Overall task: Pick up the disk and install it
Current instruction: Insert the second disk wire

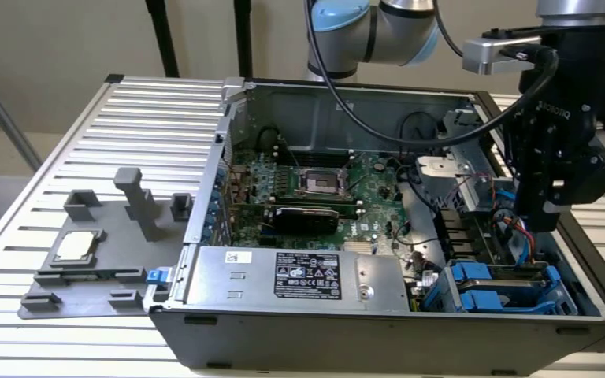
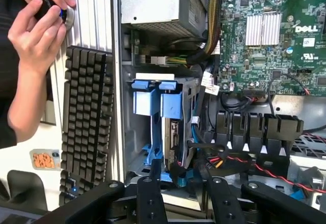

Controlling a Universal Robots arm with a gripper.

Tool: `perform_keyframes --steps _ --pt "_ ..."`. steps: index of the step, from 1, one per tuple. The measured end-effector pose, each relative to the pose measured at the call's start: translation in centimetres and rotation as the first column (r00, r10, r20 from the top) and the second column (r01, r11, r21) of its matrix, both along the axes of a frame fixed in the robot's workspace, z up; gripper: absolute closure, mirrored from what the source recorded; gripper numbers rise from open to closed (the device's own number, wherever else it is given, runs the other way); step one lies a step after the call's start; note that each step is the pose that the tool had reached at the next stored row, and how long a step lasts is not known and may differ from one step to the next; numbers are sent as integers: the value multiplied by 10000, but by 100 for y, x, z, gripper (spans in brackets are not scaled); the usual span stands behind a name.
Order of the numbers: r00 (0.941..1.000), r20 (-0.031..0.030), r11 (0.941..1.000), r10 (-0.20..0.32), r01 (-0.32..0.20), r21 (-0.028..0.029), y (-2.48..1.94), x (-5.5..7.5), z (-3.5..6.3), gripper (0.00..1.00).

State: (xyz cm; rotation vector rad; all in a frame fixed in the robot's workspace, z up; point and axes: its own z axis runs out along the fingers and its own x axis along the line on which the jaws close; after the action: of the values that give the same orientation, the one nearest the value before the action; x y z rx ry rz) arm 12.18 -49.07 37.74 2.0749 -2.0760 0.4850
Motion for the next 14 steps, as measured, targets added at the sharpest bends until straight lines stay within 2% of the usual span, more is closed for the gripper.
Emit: perform_keyframes --steps 1,2,4,6,10,11,14 --pt "10000 0 10000 0 0 -74 10 0 -8 63" --pt "10000 0 9999 -1 1 -145 20 0 -16 71" --pt "10000 0 9996 0 0 -291 36 0 -32 71" --pt "10000 0 9992 0 0 -398 45 0 -53 71" --pt "10000 0 9986 0 0 -532 54 0 -97 73" --pt "10000 0 9984 0 0 -557 55 0 -105 80" --pt "10000 0 9983 -1 1 -578 56 0 -123 80"
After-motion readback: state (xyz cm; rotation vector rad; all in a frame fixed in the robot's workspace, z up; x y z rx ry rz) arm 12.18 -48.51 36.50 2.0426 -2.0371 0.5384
